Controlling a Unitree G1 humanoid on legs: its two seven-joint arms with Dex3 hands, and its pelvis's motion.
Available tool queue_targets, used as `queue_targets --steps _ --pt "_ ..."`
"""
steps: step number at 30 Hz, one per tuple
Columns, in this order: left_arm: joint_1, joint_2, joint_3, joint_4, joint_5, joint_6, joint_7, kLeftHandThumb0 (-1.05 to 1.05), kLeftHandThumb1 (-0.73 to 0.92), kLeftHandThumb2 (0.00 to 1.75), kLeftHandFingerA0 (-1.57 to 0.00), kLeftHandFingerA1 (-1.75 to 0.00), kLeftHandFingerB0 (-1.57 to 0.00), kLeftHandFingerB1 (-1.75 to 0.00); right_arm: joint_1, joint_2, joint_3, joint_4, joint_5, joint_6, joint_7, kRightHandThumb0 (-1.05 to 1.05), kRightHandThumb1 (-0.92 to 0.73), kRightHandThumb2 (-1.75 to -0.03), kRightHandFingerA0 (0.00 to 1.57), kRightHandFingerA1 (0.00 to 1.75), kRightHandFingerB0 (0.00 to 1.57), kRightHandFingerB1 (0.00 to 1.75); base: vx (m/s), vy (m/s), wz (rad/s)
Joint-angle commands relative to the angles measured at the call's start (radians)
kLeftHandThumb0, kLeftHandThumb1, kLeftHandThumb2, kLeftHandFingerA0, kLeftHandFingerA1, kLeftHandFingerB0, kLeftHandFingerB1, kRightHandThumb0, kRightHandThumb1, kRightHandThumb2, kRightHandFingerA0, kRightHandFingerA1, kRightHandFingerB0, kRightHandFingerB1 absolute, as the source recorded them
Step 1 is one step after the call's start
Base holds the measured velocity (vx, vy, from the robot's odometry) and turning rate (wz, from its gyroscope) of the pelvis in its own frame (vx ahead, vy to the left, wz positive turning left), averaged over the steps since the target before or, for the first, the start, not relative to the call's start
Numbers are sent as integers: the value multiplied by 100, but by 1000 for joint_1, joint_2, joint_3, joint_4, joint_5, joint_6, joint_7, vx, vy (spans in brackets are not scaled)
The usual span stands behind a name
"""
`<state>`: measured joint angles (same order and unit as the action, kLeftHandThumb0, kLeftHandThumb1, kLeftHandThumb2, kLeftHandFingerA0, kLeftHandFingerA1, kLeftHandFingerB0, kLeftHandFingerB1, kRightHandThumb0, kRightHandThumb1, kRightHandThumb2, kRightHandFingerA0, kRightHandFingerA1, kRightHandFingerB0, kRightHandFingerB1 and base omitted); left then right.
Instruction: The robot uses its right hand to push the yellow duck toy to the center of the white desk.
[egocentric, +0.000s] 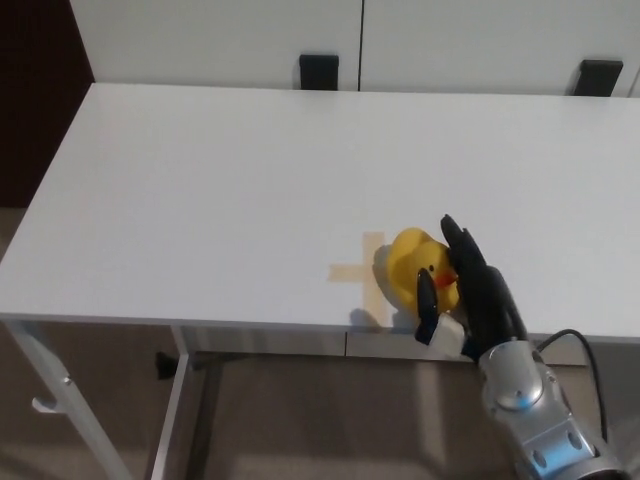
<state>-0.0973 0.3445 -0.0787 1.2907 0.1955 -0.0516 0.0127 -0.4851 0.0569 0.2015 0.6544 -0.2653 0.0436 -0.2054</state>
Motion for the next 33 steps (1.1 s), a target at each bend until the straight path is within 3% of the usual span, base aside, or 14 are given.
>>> queue_targets --steps 1,25,26,28,32,33 --pt "0 6 -1 -6 7 -4 -9 -13 66 72 -84 -69 -80 -61 -5 38 45 -6 -35 38 -2 -105 -88 -126 0 27 0 10 0 0 0" --pt "-2 8 -9 -10 8 5 -11 -14 67 71 -86 -71 -80 -61 -17 63 59 -18 -9 22 70 -105 -89 -125 0 17 0 5 0 0 0" --pt "2 8 -9 -10 7 1 -12 -15 66 70 -86 -70 -80 -60 -12 55 58 -17 -26 10 38 -93 -92 -89 0 0 0 0 0 0 0" --pt "6 7 -9 -9 8 1 -9 -14 63 74 -88 -75 -84 -61 1 42 60 -27 -82 2 -66 -96 -84 -95 0 0 0 0 0 0 0" --pt "7 4 -7 -6 5 5 -5 -14 64 72 -88 -75 -83 -60 19 26 58 -51 -147 10 -199 -97 -92 -88 0 0 0 0 0 0 0" --pt "8 4 -9 -6 7 4 -5 -15 66 72 -87 -72 -82 -59 23 15 45 -68 -164 16 -243 -100 -85 -100 0 0 0 0 0 0 0"
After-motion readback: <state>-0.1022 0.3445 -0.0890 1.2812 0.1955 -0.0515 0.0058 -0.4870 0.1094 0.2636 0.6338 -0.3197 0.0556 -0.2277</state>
